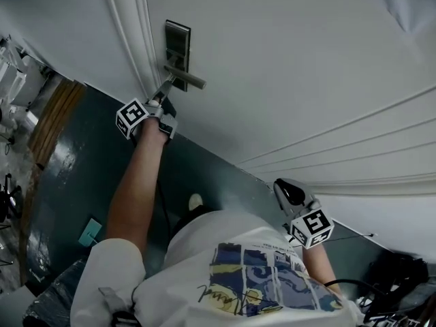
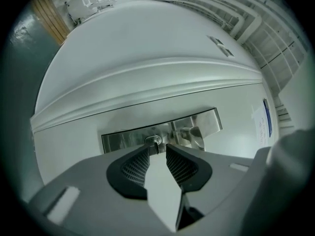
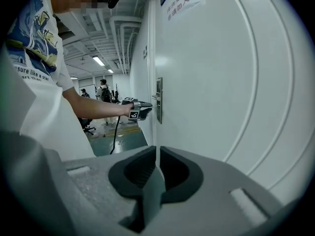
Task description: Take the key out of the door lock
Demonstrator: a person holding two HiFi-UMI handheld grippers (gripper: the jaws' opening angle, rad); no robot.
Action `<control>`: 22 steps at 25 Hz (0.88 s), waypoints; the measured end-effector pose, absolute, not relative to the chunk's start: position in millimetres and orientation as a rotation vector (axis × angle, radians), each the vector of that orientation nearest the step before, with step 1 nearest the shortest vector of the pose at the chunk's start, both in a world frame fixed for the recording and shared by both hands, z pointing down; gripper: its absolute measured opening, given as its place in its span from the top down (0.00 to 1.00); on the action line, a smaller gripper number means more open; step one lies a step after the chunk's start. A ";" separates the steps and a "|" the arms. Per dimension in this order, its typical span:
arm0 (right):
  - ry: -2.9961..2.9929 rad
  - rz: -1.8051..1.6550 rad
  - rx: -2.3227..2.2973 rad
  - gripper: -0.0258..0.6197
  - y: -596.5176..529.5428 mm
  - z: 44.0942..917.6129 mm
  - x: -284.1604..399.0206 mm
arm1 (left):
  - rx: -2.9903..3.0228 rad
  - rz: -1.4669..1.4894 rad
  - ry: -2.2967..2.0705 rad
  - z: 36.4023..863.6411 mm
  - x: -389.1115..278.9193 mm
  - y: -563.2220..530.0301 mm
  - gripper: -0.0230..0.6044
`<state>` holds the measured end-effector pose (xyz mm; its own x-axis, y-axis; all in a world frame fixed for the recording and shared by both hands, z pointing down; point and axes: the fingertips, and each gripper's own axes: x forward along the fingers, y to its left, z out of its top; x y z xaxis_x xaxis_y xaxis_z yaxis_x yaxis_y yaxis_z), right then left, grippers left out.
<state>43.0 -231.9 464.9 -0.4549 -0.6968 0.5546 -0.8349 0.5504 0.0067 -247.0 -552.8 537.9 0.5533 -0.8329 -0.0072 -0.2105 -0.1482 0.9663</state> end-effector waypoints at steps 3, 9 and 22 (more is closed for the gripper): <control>-2.278 0.378 1.236 0.92 -233.6 468.8 41.7 | 1.652 -0.701 -0.872 541.8 -245.1 -559.3 0.78; -2.259 0.390 1.250 0.92 -232.1 470.9 40.5 | 1.639 -0.754 -0.804 538.8 -241.3 -568.1 0.80; -2.221 0.413 1.287 0.92 -231.5 472.1 48.3 | 1.621 -0.834 -0.736 535.9 -234.3 -578.5 0.90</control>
